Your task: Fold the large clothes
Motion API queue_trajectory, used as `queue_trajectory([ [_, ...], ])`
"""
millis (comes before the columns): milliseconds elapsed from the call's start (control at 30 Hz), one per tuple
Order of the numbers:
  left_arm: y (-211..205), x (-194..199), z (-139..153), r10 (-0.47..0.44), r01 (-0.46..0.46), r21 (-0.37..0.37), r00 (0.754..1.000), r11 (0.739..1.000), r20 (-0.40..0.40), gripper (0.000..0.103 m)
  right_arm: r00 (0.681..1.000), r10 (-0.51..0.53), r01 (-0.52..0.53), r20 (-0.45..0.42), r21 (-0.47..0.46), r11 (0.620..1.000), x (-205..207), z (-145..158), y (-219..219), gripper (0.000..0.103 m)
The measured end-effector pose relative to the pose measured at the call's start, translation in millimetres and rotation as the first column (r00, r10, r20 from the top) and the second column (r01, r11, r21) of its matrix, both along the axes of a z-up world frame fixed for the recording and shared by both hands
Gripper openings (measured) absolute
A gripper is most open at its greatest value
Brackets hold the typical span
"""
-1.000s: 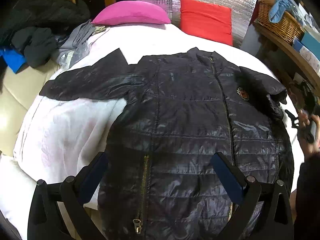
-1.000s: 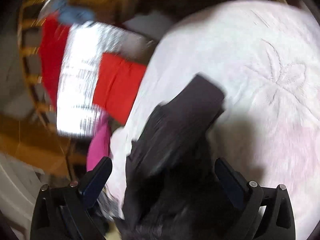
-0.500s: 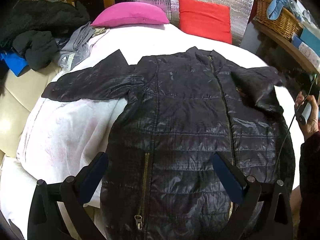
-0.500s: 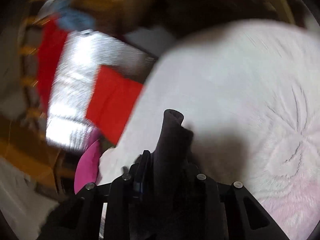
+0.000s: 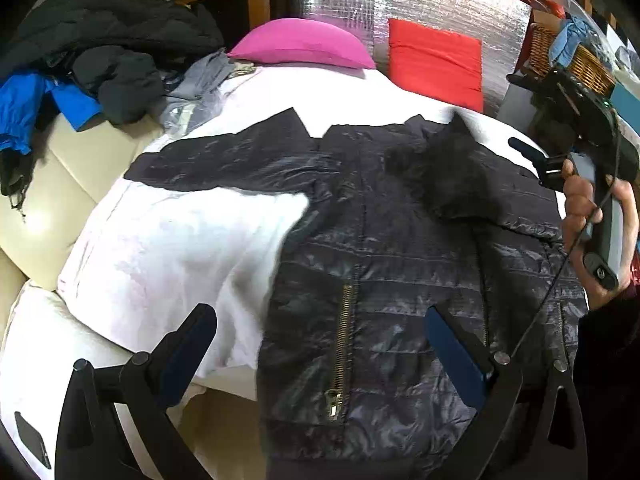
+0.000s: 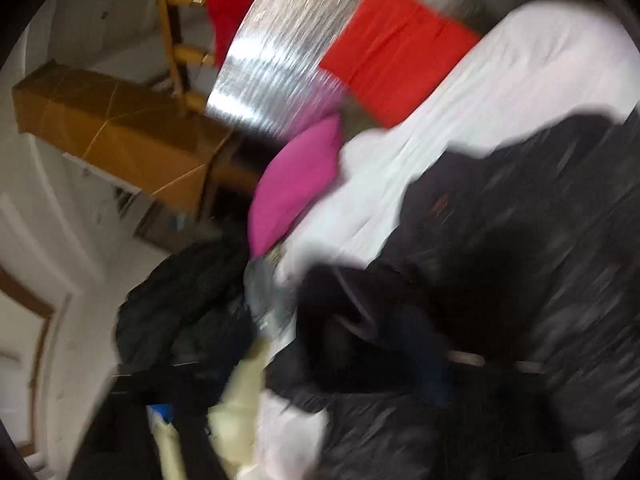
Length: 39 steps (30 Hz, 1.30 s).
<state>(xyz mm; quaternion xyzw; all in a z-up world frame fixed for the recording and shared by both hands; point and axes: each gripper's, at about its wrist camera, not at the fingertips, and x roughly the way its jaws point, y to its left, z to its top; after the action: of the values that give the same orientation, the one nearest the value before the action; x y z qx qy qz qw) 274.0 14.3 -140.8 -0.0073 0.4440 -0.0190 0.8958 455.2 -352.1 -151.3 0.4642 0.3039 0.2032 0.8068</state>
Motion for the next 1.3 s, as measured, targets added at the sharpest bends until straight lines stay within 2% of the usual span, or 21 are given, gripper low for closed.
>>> queue_trajectory([
  [100, 1.2, 3.0, -0.2, 0.004, -0.004, 0.007, 1.000, 1.000, 0.007, 0.103, 1.000, -0.008, 0.008, 0.009, -0.013, 1.000, -12.8, -1.7, -3.4, 0.090],
  [233, -8.1, 23.6, -5.0, -0.024, 0.024, 0.008, 1.000, 1.000, 0.014, 0.103, 0.990, -0.134, 0.128, -0.034, -0.142, 0.982, -29.9, -8.6, -45.6, 0.090],
  [400, -24.9, 74.1, -14.5, -0.051, 0.052, -0.030, 0.999, 0.998, 0.017, 0.103, 0.925, -0.358, 0.323, -0.129, -0.231, 0.918, -51.7, -38.2, -145.3, 0.090],
  [533, -41.0, 121.3, -22.4, -0.046, 0.044, -0.092, 0.999, 0.995, -0.015, 0.103, 0.884, -0.409, 0.367, -0.226, -0.207, 0.907, -56.5, -75.1, -192.7, 0.090],
  [633, -57.3, 172.6, -29.2, -0.036, 0.024, -0.143, 0.996, 0.989, -0.083, 0.103, 0.882, -0.380, 0.347, -0.277, -0.163, 0.924, -54.2, -99.8, -207.7, 0.090],
  [700, -63.6, 200.1, -35.0, -0.034, 0.010, -0.199, 0.993, 0.980, -0.115, 0.103, 0.894, -0.331, 0.306, -0.304, -0.126, 0.944, -44.4, -114.6, -208.2, 0.089],
  [767, -69.5, 222.0, -44.3, -0.020, -0.014, -0.217, 0.988, 0.976, -0.153, 0.103, 0.903, -0.291, 0.268, -0.316, -0.115, 0.956, -35.5, -124.1, -204.2, 0.084],
  [833, -78.1, 241.0, -57.9, -0.020, -0.021, -0.218, 0.983, 0.976, -0.183, 0.103, 0.918, -0.261, 0.224, -0.299, -0.153, 0.962, -25.2, -124.0, -194.5, 0.082],
  [900, -85.4, 251.2, -73.2, -0.008, -0.033, -0.178, 0.974, 0.983, -0.228, 0.103, 0.928, -0.214, 0.164, -0.305, -0.181, 0.970, -20.5, -120.1, -184.1, 0.073],
  [967, -92.6, 259.6, -94.4, -0.004, -0.038, -0.144, 0.959, 0.989, -0.282, 0.095, 0.924, -0.223, 0.142, -0.309, -0.265, 0.954, -18.2, -117.1, -174.9, 0.050],
  [1033, -100.2, 261.6, -108.8, -0.008, -0.025, -0.099, 0.947, 0.995, -0.321, 0.095, 0.930, -0.236, 0.143, -0.283, -0.311, 0.939, -21.2, -107.0, -171.1, 0.042],
  [1167, -112.5, 255.2, -119.4, -0.021, 0.013, -0.027, 0.950, 1.000, -0.311, 0.095, 0.940, -0.302, 0.208, -0.159, -0.433, 0.877, -33.2, -77.8, -163.1, 0.039],
  [1200, -113.3, 254.3, -119.9, -0.021, 0.015, -0.021, 0.951, 1.000, -0.308, 0.095, 0.934, -0.320, 0.212, -0.161, -0.473, 0.855, -30.0, -80.5, -160.3, 0.039],
  [1233, -113.6, 253.5, -119.6, -0.021, 0.015, -0.023, 0.951, 1.000, -0.308, 0.095, 0.927, -0.321, 0.191, -0.194, -0.491, 0.850, -26.1, -88.2, -160.1, 0.039],
  [1267, -112.9, 252.2, -118.0, -0.025, 0.016, -0.030, 0.950, 0.999, -0.310, 0.095, 0.912, -0.316, 0.150, -0.262, -0.506, 0.850, -19.1, -102.2, -158.6, 0.039],
  [1300, -112.3, 249.8, -115.3, -0.037, 0.026, -0.038, 0.949, 0.999, -0.312, 0.095, 0.905, -0.308, 0.133, -0.293, -0.493, 0.860, -18.0, -111.6, -158.5, 0.040],
])
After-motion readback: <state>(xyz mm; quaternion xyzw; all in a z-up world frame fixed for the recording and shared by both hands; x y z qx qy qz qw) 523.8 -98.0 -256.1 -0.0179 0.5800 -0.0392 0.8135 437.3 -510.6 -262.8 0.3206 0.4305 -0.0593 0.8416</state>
